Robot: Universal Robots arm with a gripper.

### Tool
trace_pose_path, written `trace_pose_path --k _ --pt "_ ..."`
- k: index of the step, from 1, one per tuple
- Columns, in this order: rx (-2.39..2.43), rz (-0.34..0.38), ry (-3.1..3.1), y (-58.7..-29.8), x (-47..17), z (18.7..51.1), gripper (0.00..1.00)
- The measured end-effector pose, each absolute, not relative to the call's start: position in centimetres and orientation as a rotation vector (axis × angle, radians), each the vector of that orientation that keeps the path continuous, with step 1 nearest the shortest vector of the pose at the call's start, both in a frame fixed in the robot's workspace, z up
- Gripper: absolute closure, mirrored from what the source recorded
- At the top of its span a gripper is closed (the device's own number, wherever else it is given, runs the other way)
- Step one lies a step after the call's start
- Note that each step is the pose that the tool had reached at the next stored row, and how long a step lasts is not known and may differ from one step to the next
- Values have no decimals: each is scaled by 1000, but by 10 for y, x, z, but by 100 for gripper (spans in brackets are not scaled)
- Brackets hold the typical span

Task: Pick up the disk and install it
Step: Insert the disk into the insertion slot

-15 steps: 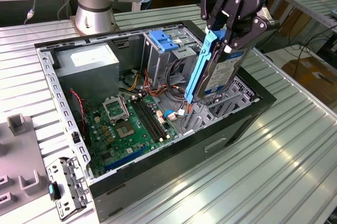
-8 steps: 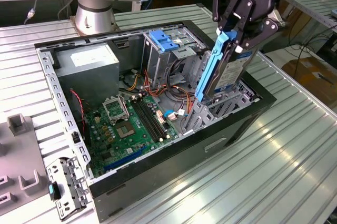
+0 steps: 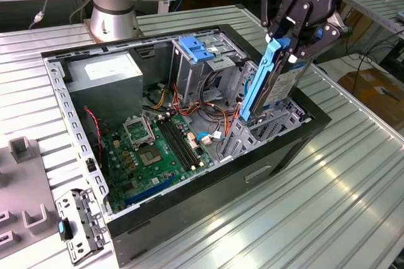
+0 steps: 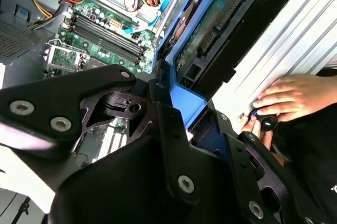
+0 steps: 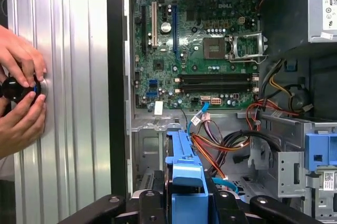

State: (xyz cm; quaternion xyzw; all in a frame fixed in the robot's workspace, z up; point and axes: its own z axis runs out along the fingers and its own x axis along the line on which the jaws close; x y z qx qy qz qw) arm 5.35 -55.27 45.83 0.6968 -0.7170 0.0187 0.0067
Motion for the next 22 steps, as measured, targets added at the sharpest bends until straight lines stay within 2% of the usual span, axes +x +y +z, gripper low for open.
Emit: trace_pose_path --k 22 --pt "2180 58 -2243 -555 55 445 63"
